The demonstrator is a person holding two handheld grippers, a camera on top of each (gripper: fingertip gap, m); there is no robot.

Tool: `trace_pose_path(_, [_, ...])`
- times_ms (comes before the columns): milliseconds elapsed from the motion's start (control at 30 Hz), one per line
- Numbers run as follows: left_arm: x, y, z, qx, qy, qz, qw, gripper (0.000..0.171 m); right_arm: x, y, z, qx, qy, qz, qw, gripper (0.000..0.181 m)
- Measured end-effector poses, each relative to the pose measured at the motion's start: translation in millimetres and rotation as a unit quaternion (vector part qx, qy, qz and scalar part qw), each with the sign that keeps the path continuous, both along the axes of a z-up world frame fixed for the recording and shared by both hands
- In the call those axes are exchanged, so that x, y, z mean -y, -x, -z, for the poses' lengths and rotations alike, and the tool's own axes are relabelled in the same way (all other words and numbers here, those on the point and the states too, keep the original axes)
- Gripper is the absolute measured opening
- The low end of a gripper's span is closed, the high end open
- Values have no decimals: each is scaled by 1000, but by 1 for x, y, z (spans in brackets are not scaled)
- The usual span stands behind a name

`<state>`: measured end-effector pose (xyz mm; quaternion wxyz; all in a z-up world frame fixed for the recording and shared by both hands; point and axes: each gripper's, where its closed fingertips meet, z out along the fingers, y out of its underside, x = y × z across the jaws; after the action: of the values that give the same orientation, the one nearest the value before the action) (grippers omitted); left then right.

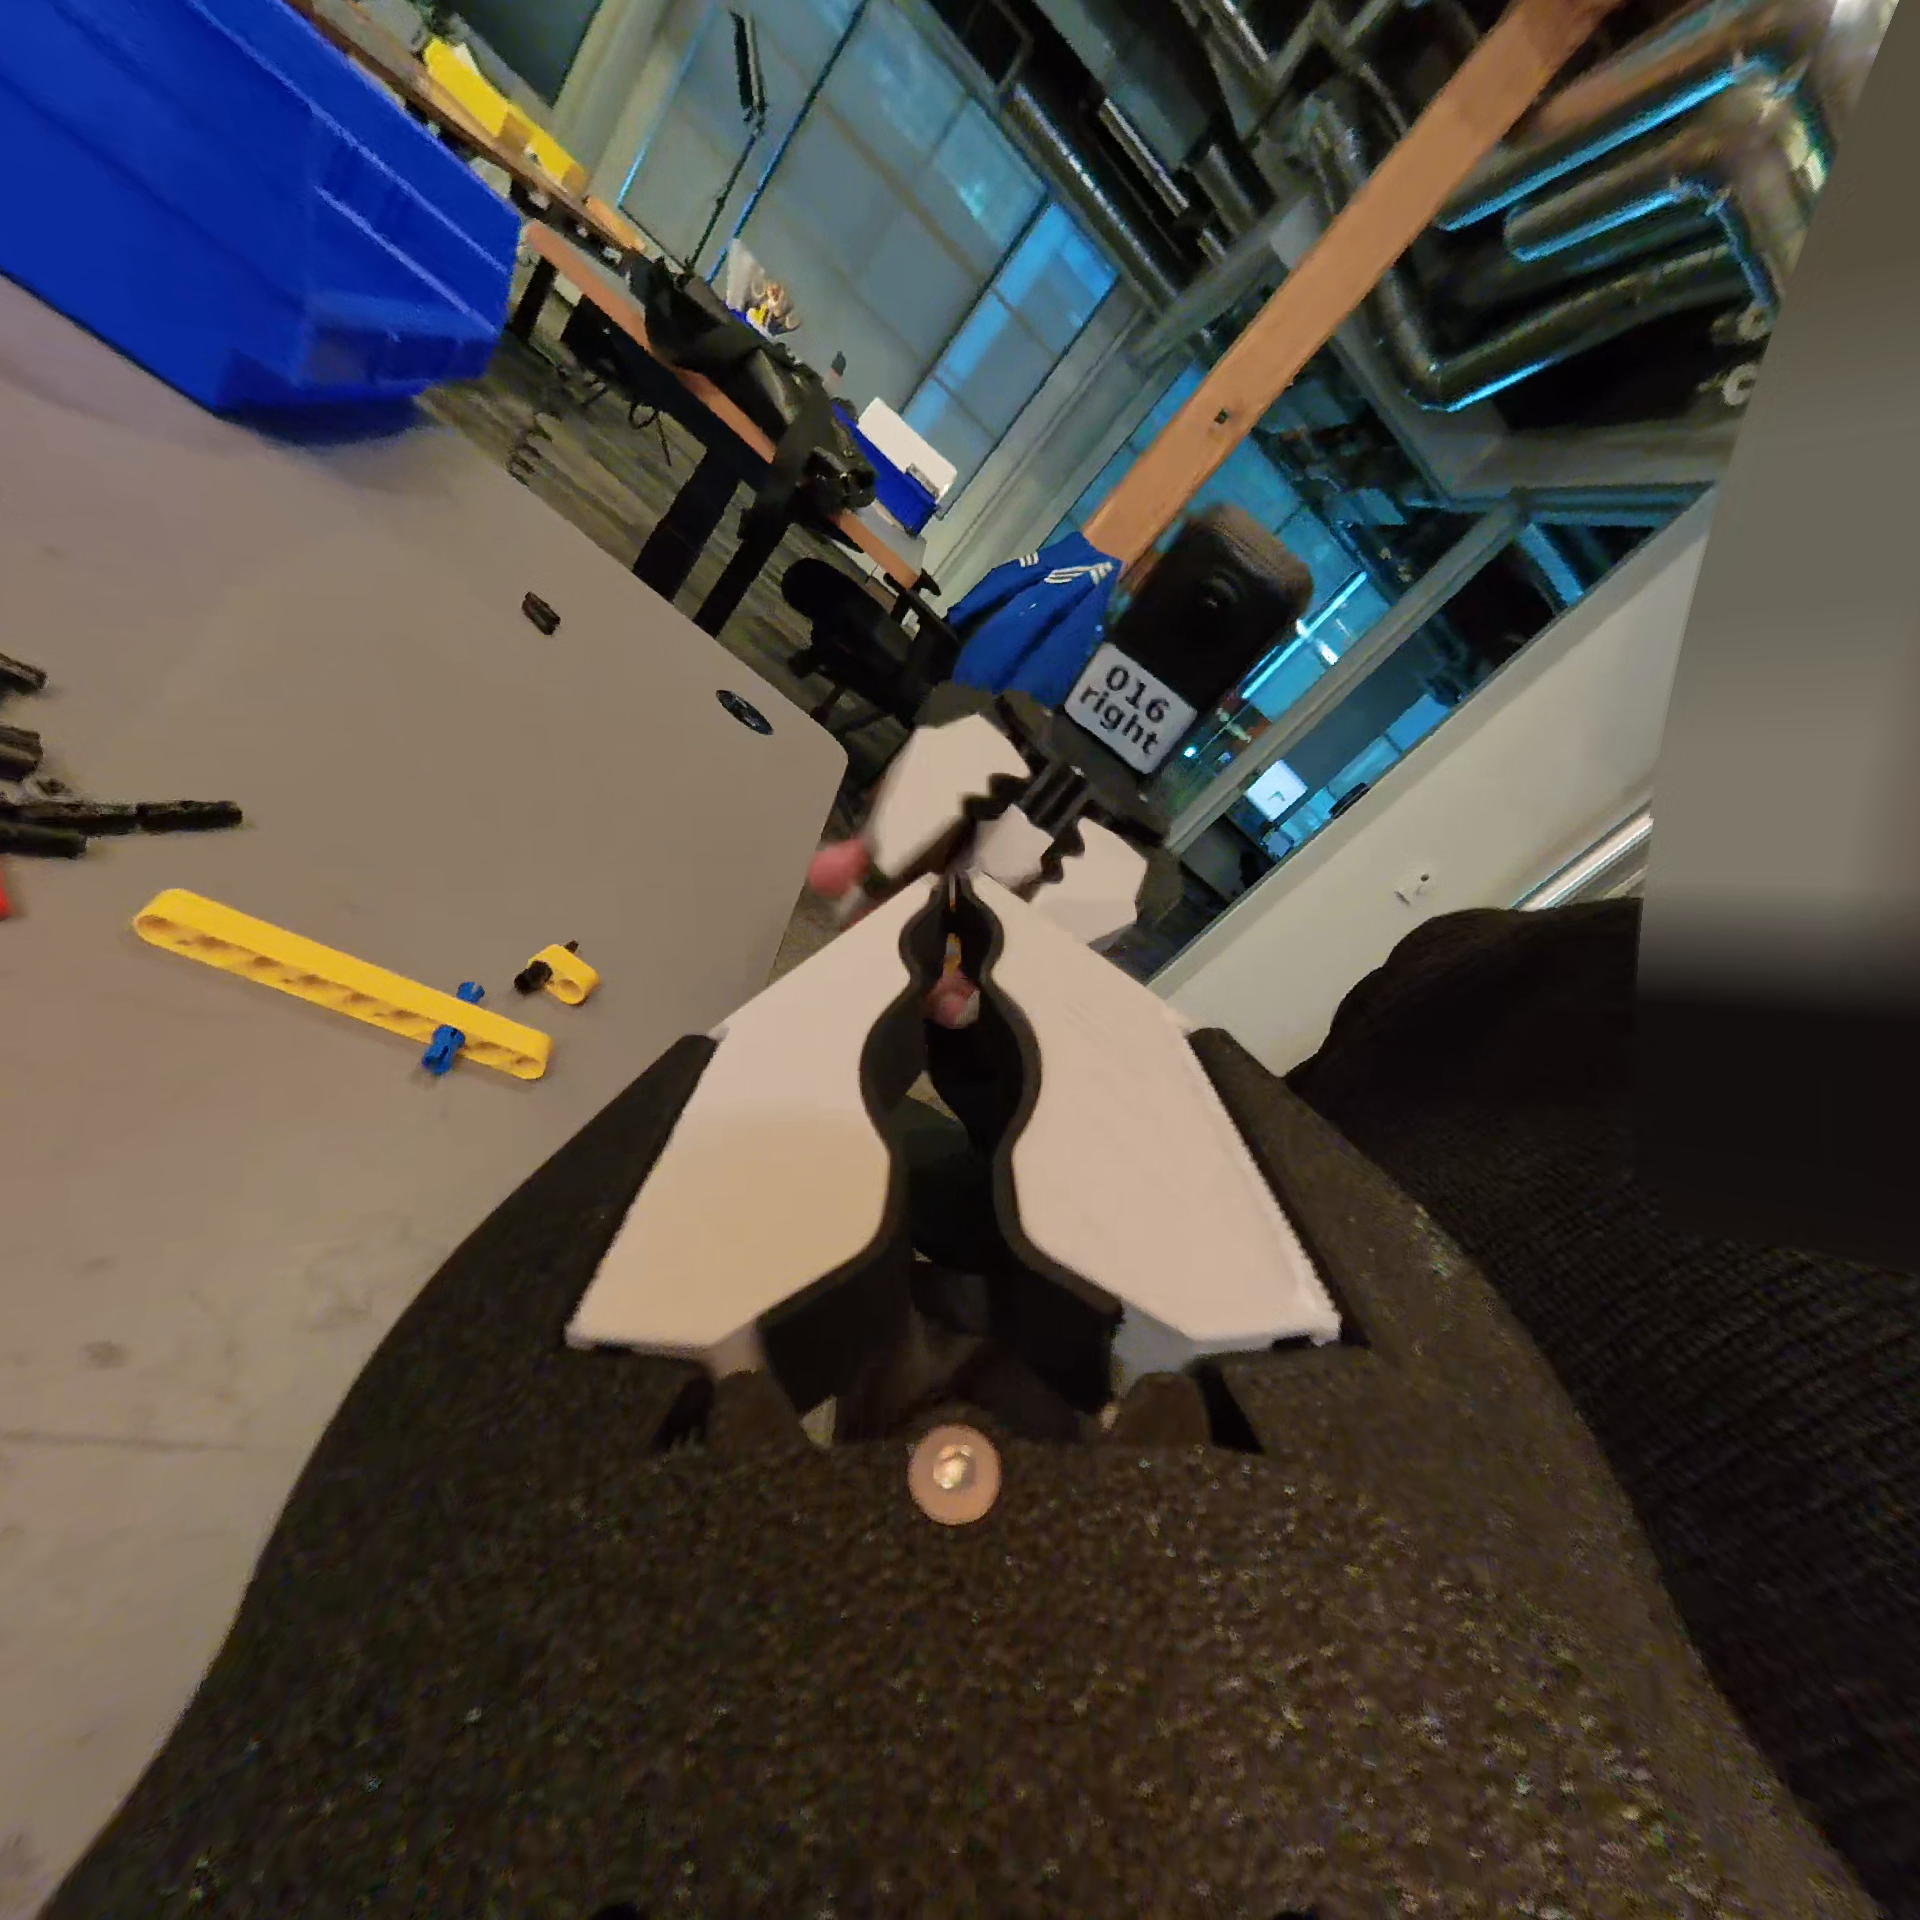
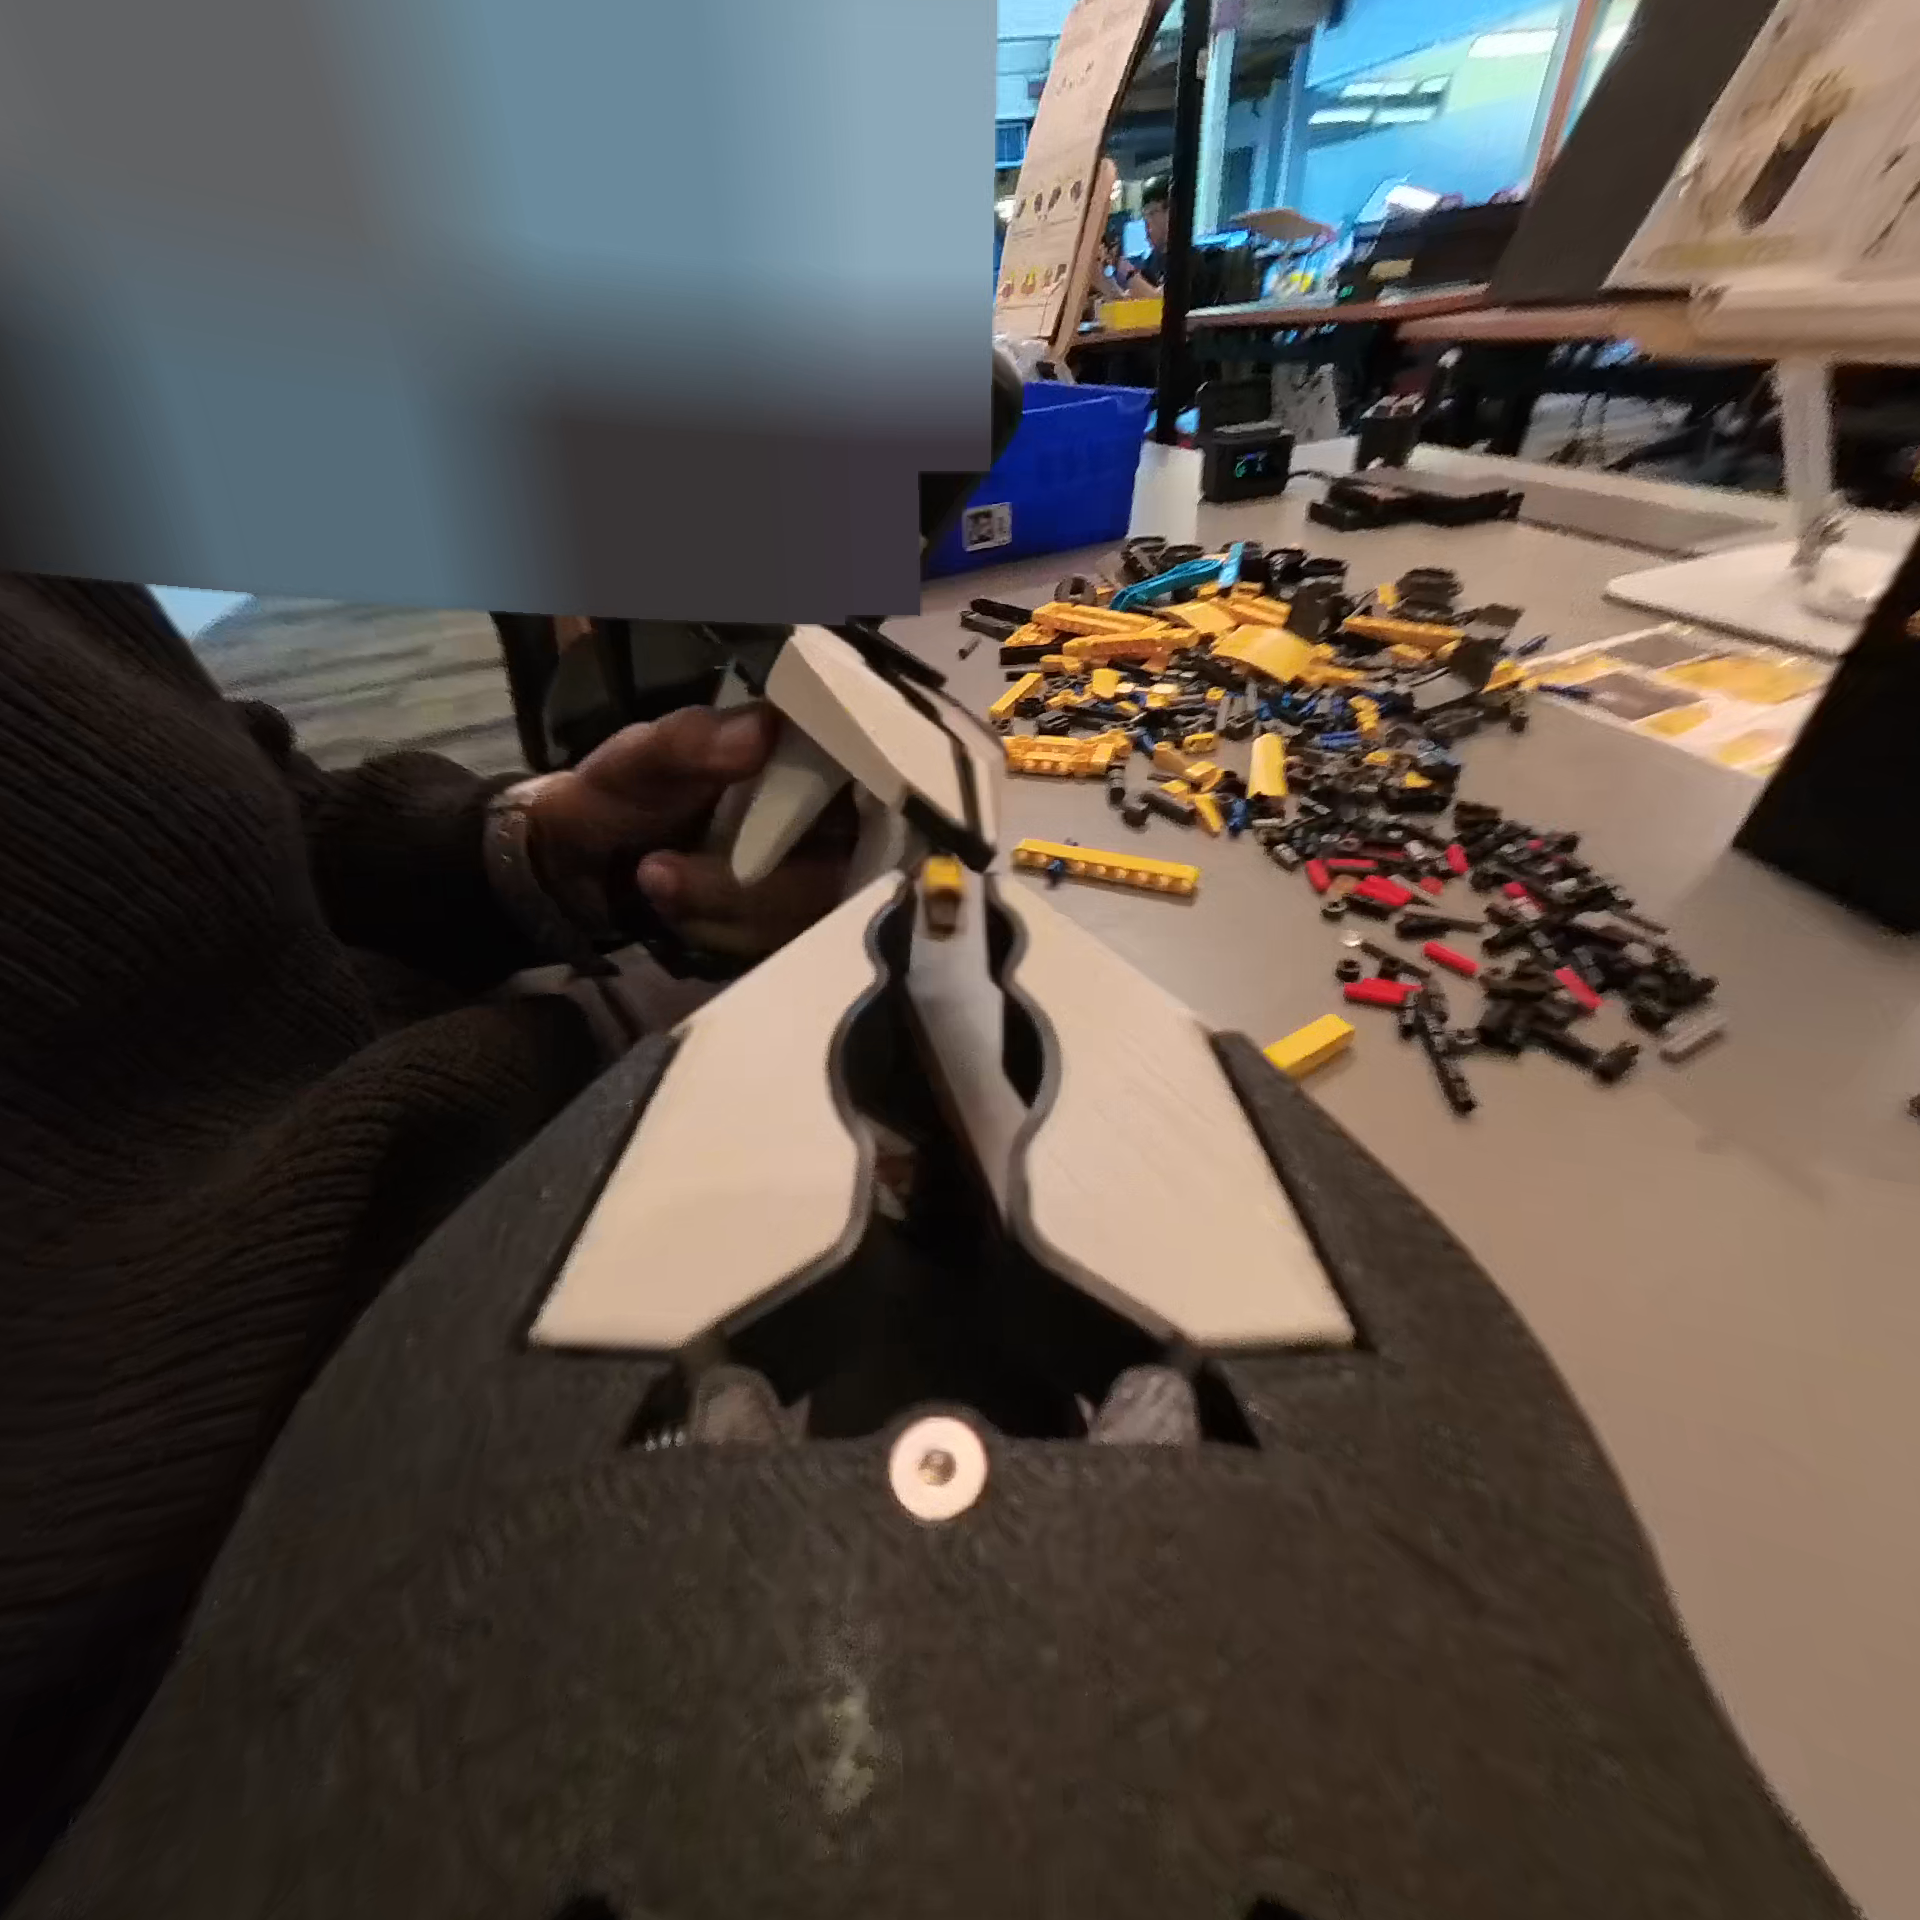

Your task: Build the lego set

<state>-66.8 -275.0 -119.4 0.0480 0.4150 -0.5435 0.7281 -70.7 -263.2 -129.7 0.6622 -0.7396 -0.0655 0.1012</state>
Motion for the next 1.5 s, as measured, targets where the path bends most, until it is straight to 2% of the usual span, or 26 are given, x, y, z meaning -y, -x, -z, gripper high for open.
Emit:
trace_pose_path(67, [-4, -1, -1, -28, 35, 6, 999, 0, 1, -7, 0, 61, -17, 33, 997, 45])
trace_pose_path(100, [-5, -1, 0, -43, 51, 12, 998, 0, 2, -7, 2, 98, -25, 40, 994, 45])
trace_pose_path(300, [-5, -1, 10, -112, 107, 43, 987, 0, 5, 9, 1, 261, -82, 45, 961, 41])
trace_pose_path(333, [-6, -3, 13, -117, 105, 36, 987, 0, 3, 8, 5, 283, -75, 55, 955, 25])
trace_pose_path(433, [-16, -11, 24, -110, 68, -8, 992, 0, 1, -25, 21, 317, -26, 135, 939, 16])
trace_pose_path(533, [-20, -6, 17, -89, 65, -10, 994, 0, 17, -47, 5, 260, -46, 170, 950, 16])
trace_pose_path(633, [-27, -5, 19, -68, 33, -35, 997, 0, 35, -50, -22, 179, -119, 161, 963, 15])
trace_pose_path(733, [-31, -4, 18, -58, 25, -44, 997, 0, 41, -51, -30, 143, -148, 157, 966, 15])
trace_pose_path(933, [-43, 4, 10, -37, 32, -70, 996, 0, 34, -45, -19, 144, -132, 148, 970, 15])
trace_pose_path(1133, [-63, 22, 7, -21, 17, -122, 992, 0, 36, -27, -7, 129, -124, 131, 975, 15])
trace_pose_path(1300, [-70, 49, 12, -6, -3, -177, 984, 0, 58, 3, 7, 91, -127, 110, 982, 16])
trace_pose_path(1500, [-51, 98, 36, -17, -46, -250, 967, 1, 92, 43, 41, 63, -83, 104, 989, 17])
